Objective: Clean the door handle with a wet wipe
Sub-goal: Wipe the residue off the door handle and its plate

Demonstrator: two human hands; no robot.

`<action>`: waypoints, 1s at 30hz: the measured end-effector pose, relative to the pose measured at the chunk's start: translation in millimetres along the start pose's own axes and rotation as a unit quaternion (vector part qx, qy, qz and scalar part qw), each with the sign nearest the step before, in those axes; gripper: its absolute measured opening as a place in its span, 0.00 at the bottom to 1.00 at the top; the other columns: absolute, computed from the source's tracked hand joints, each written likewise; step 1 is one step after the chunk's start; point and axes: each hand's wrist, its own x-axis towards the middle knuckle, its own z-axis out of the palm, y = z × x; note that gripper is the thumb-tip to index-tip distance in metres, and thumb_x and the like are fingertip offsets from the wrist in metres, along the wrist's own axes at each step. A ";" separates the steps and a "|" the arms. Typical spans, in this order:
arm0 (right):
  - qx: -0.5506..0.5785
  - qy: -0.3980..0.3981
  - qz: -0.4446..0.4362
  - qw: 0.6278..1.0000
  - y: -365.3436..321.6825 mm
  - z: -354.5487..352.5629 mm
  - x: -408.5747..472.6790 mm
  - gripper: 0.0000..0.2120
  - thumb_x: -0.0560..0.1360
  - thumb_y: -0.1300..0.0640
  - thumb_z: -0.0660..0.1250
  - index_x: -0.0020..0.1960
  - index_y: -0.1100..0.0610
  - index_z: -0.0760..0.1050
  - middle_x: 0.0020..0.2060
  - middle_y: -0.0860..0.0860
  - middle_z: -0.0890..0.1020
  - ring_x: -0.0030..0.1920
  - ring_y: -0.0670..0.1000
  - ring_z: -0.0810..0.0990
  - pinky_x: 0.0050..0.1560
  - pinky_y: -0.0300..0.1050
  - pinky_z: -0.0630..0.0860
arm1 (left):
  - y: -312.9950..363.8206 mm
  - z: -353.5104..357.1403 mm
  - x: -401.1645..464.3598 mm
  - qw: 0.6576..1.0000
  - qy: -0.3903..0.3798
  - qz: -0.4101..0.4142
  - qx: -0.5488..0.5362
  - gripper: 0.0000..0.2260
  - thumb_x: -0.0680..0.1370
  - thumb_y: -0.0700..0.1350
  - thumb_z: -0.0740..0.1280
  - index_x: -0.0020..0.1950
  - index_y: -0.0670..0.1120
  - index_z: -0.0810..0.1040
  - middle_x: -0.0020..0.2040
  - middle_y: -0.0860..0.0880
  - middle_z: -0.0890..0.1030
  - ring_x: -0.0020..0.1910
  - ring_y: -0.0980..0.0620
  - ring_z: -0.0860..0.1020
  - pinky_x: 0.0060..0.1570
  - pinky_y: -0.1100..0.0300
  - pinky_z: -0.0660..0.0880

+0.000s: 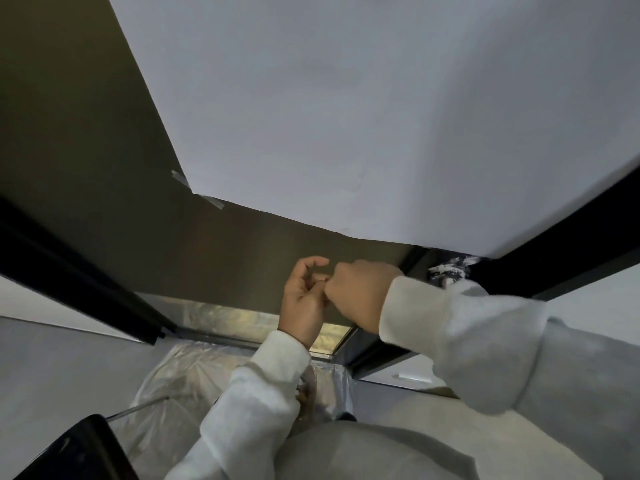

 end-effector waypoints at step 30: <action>0.346 0.513 0.108 0.778 60.5 104.0 -88.3 0.10 0.71 0.56 0.79 0.41 0.57 0.78 0.37 0.47 0.76 0.36 0.48 0.75 0.38 0.45 0.74 | 21.3 34.6 5.1 0.963 -0.154 -0.126 0.179 0.08 0.78 0.39 0.72 0.49 0.33 0.83 0.41 0.40 0.83 0.32 0.53 0.80 0.36 0.63 0.80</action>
